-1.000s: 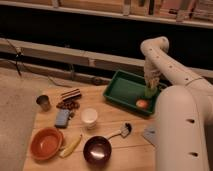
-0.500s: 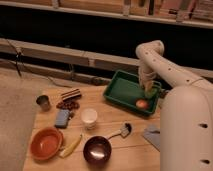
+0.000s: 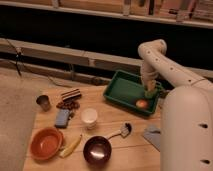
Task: Place pepper in plastic cup
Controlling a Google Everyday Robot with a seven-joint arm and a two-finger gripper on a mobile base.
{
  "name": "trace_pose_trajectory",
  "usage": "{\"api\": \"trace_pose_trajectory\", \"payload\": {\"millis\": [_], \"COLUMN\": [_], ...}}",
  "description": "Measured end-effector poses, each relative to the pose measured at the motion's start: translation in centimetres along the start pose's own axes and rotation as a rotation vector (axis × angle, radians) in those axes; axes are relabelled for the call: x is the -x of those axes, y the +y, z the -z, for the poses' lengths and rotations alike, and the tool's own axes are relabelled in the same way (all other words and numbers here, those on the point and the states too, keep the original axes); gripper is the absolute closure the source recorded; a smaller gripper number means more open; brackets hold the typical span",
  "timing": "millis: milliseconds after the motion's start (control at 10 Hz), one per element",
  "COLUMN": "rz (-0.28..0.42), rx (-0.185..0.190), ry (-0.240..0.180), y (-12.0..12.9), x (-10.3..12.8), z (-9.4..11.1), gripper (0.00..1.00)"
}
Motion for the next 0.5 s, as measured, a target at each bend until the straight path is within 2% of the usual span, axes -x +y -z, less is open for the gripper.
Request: {"api": "trace_pose_trajectory", "payload": {"millis": [300,500], "rz": [-0.004,-0.006], "rx": [0.003,-0.01], "ry": [-0.009,-0.004], "y": [0.4,0.1], "x": [-0.8,-1.2], "z": [-0.8,-1.4], "gripper": [0.2,0.2]}}
